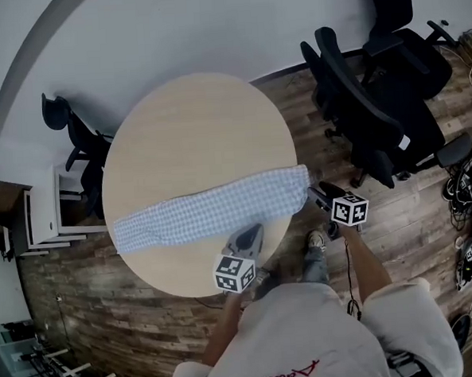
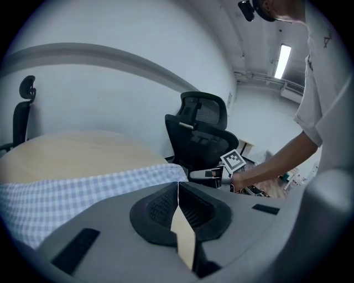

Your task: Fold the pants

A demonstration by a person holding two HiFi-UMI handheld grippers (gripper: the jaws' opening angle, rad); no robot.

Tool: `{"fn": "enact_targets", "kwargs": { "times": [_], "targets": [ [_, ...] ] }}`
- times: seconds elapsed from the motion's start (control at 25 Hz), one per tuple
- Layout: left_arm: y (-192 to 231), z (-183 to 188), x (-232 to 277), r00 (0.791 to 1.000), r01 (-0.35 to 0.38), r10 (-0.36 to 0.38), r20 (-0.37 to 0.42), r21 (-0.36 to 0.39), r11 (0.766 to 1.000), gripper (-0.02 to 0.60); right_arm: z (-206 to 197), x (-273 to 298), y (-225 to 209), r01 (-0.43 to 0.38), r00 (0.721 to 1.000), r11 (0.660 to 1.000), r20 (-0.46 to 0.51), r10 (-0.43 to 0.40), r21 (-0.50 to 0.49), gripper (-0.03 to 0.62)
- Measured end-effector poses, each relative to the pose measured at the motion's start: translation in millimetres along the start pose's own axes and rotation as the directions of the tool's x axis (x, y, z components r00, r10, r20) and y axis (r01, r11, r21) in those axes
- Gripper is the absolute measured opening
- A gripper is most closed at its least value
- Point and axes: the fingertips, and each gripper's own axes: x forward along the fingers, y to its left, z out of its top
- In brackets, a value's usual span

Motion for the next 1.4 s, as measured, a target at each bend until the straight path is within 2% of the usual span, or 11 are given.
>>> {"fn": "enact_targets", "kwargs": {
  "times": [0.2,0.4,0.56,0.68,0.88,0.96,1.0,1.04,1.16,1.2,1.4],
  "targets": [
    [1,-2,17,0.997,-0.043,0.042,-0.069,-0.007,0.999,0.034,-13,33,-12,-0.125,0.986,0.991,-0.107,0.129,0.051,0.267],
    [1,-1,28,0.990,-0.070,0.070,-0.119,0.002,0.998,0.034,-25,57,-14,-0.279,0.939,0.949,-0.164,0.302,0.149,0.311],
    [7,-1,30,0.984,-0.095,0.093,-0.150,-0.003,0.995,0.034,-28,63,-13,-0.401,0.874,0.887,-0.194,0.445,0.230,0.327],
    [10,-3,35,0.980,-0.097,0.095,-0.174,-0.005,0.995,0.034,-15,64,-5,-0.488,0.823,0.840,-0.196,0.533,0.235,0.327],
    [5,-9,53,0.975,-0.079,0.077,-0.208,-0.002,0.997,0.034,-17,76,11,-0.589,0.724,0.772,-0.269,0.635,0.239,0.322],
    [1,-7,61,0.976,-0.065,0.065,-0.207,0.006,0.998,0.034,-16,73,17,-0.612,0.701,0.746,-0.257,0.666,0.262,0.264],
    [-1,-5,64,0.977,-0.058,0.059,-0.206,0.013,0.998,0.034,-14,70,20,-0.614,0.704,0.745,-0.246,0.666,0.261,0.210],
    [-2,-3,65,0.977,-0.052,0.055,-0.204,0.017,0.998,0.034,-13,67,21,-0.606,0.718,0.756,-0.238,0.654,0.249,0.192],
    [-3,2,67,0.980,-0.045,0.048,-0.193,0.020,0.999,0.034,-11,57,20,-0.549,0.784,0.811,-0.213,0.583,0.200,0.165],
    [-4,4,68,0.981,-0.044,0.047,-0.187,0.022,0.999,0.034,-9,53,19,-0.534,0.801,0.825,-0.201,0.563,0.184,0.111],
    [-8,8,68,0.988,-0.022,0.026,-0.155,0.026,0.999,0.034,-1,30,31,-0.495,0.841,0.863,-0.191,0.506,0.107,0.100]
  ]
}}
